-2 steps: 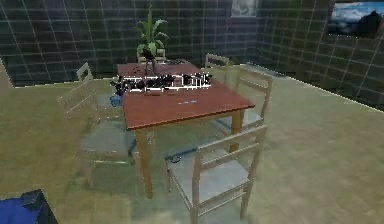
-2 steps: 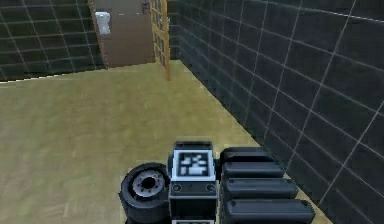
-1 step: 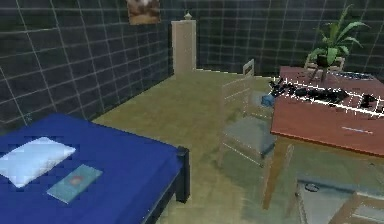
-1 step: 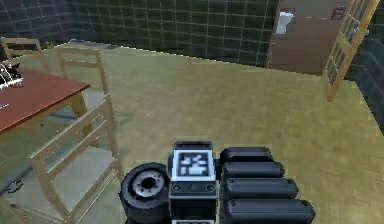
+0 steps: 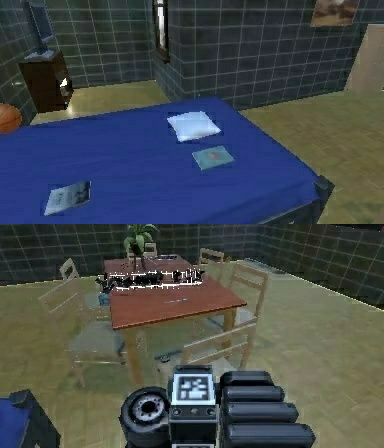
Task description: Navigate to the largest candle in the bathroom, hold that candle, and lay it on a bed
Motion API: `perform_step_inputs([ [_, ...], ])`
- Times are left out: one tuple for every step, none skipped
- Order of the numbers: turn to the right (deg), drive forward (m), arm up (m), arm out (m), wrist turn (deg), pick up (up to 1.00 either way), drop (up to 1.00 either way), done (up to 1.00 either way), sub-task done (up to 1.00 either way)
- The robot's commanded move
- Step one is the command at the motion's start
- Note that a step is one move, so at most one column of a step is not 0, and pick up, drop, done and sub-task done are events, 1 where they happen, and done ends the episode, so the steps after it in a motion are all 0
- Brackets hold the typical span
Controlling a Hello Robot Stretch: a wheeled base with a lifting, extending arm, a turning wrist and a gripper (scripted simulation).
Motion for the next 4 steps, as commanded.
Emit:
perform_step_inputs([
  [-21.0,0.00,0.00,0.00,0.0,0.00,0.00,0.00,0.00],
  [0.0,0.20,0.00,0.00,0.0,0.00,0.00,0.00,0.00],
  [-45.0,0.00,0.00,0.00,0.0,0.00,0.00,0.00,0.00],
  [-45.0,0.00,0.00,0.00,0.0,0.00,0.00,0.00,0.00],
])
